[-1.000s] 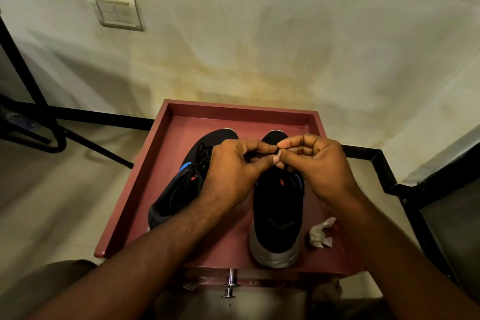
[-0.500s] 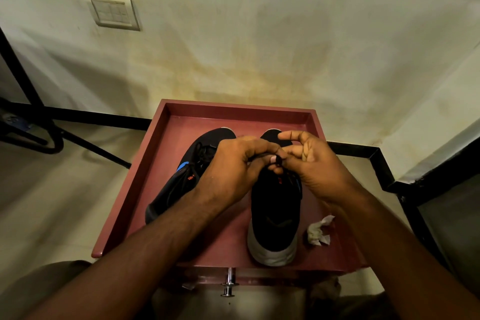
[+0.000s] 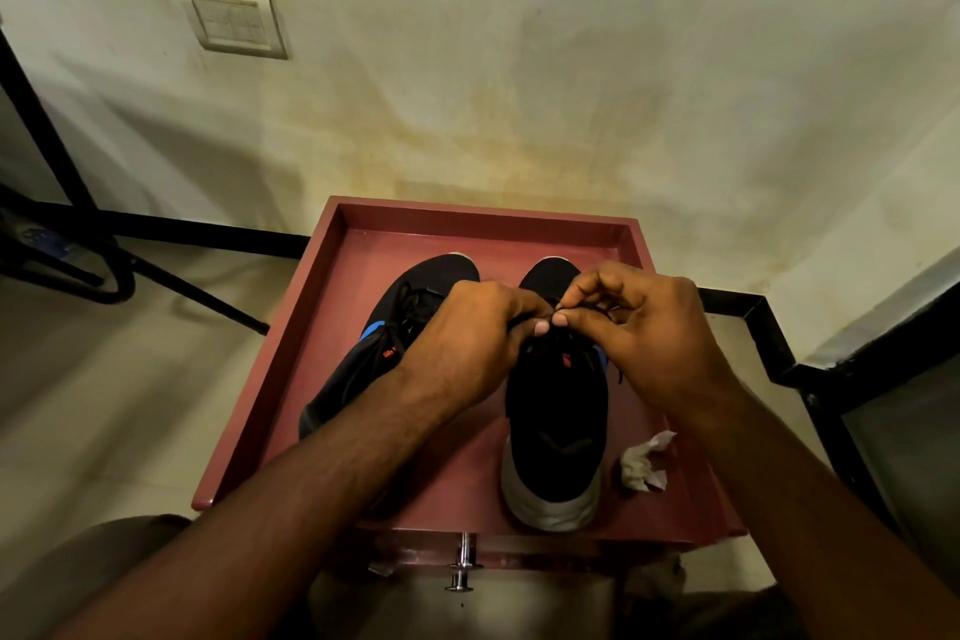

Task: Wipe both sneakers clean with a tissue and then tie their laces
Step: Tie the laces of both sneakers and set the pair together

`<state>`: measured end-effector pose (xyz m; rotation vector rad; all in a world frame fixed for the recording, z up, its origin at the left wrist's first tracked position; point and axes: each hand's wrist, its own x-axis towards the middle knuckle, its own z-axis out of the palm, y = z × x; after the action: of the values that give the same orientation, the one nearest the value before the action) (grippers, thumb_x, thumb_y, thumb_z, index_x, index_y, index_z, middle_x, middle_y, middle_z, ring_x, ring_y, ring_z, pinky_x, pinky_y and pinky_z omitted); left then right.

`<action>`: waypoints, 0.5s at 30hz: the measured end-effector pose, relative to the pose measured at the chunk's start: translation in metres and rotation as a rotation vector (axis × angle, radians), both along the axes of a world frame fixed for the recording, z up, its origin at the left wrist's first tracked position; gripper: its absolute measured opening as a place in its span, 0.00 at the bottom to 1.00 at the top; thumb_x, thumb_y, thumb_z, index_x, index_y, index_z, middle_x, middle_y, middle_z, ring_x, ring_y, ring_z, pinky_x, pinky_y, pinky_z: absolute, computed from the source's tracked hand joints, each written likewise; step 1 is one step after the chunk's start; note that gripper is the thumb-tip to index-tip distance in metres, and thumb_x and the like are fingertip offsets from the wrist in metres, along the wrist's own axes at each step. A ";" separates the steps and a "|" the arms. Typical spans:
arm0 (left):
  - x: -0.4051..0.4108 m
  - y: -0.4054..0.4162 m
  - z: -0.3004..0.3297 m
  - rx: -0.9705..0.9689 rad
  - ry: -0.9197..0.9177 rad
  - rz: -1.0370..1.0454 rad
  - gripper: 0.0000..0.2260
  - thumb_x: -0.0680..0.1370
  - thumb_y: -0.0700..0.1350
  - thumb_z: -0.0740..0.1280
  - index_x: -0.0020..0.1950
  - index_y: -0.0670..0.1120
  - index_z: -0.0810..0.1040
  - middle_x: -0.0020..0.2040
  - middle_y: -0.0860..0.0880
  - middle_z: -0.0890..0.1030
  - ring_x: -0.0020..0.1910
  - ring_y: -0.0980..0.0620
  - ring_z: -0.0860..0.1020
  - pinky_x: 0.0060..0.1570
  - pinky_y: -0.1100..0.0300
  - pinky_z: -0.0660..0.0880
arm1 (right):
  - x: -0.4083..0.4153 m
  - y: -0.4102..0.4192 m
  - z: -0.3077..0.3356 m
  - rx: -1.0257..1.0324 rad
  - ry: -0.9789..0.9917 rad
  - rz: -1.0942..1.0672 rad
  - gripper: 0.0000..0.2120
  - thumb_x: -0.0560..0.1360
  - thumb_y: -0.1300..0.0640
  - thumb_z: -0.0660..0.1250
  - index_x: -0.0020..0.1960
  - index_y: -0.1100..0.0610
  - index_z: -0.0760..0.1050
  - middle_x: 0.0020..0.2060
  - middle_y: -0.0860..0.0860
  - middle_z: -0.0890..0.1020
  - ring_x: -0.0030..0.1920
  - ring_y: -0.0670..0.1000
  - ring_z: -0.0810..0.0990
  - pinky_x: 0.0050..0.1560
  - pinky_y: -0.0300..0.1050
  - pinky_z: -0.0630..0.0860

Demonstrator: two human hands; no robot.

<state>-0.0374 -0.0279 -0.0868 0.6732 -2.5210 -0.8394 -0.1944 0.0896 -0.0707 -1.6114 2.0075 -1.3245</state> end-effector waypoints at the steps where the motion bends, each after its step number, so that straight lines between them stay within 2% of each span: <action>1: 0.000 -0.002 -0.002 0.036 -0.023 -0.021 0.07 0.82 0.46 0.68 0.54 0.51 0.86 0.43 0.54 0.85 0.42 0.59 0.81 0.44 0.63 0.77 | 0.001 0.000 -0.001 -0.013 0.012 -0.001 0.05 0.73 0.64 0.78 0.46 0.56 0.84 0.39 0.47 0.86 0.41 0.48 0.86 0.46 0.49 0.84; 3: 0.000 -0.006 -0.010 0.288 -0.022 -0.055 0.08 0.84 0.46 0.65 0.54 0.50 0.85 0.44 0.49 0.85 0.44 0.53 0.82 0.48 0.56 0.78 | 0.002 -0.001 -0.002 -0.034 -0.021 0.000 0.05 0.74 0.65 0.77 0.48 0.56 0.85 0.41 0.47 0.87 0.43 0.47 0.87 0.47 0.48 0.84; 5: -0.001 -0.005 -0.014 0.705 0.088 -0.047 0.11 0.86 0.46 0.63 0.54 0.46 0.84 0.46 0.39 0.84 0.45 0.46 0.80 0.52 0.48 0.78 | 0.001 0.000 -0.001 -0.047 -0.034 0.012 0.06 0.75 0.65 0.75 0.50 0.56 0.87 0.44 0.46 0.88 0.47 0.46 0.87 0.50 0.45 0.84; 7: -0.003 -0.003 -0.012 0.988 0.189 -0.004 0.12 0.86 0.43 0.61 0.52 0.42 0.83 0.42 0.41 0.80 0.40 0.49 0.75 0.46 0.54 0.73 | 0.001 0.000 0.000 -0.036 0.011 0.051 0.08 0.76 0.63 0.76 0.54 0.56 0.87 0.50 0.45 0.87 0.54 0.44 0.86 0.56 0.42 0.82; 9: -0.004 -0.002 -0.009 1.047 0.214 0.011 0.11 0.86 0.41 0.61 0.52 0.39 0.82 0.40 0.42 0.76 0.37 0.52 0.72 0.42 0.59 0.69 | 0.002 0.000 0.001 -0.033 0.022 0.070 0.09 0.74 0.59 0.79 0.54 0.55 0.88 0.53 0.45 0.87 0.57 0.43 0.85 0.58 0.41 0.81; 11: -0.003 -0.003 -0.009 1.029 0.220 0.026 0.10 0.85 0.40 0.63 0.54 0.36 0.82 0.41 0.41 0.75 0.36 0.53 0.72 0.41 0.60 0.71 | 0.001 -0.001 0.001 -0.078 0.062 0.037 0.08 0.71 0.58 0.81 0.50 0.56 0.88 0.50 0.45 0.87 0.53 0.43 0.86 0.55 0.41 0.82; 13: -0.002 -0.005 -0.005 0.956 0.213 0.076 0.09 0.83 0.40 0.67 0.55 0.35 0.83 0.41 0.41 0.77 0.35 0.55 0.73 0.39 0.63 0.74 | -0.004 -0.001 0.003 -0.078 0.123 0.005 0.04 0.72 0.59 0.80 0.45 0.56 0.87 0.48 0.45 0.86 0.50 0.44 0.85 0.51 0.41 0.82; 15: 0.000 -0.007 0.001 0.806 0.187 0.084 0.07 0.81 0.41 0.70 0.54 0.39 0.86 0.39 0.44 0.80 0.33 0.57 0.74 0.37 0.65 0.75 | -0.006 0.002 0.006 -0.016 0.140 0.018 0.05 0.73 0.61 0.78 0.41 0.54 0.84 0.48 0.45 0.84 0.49 0.46 0.84 0.49 0.43 0.83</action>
<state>-0.0372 -0.0353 -0.0855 0.8682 -1.9177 -1.8100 -0.2005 0.0912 -0.0648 -1.7709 2.0594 -1.2572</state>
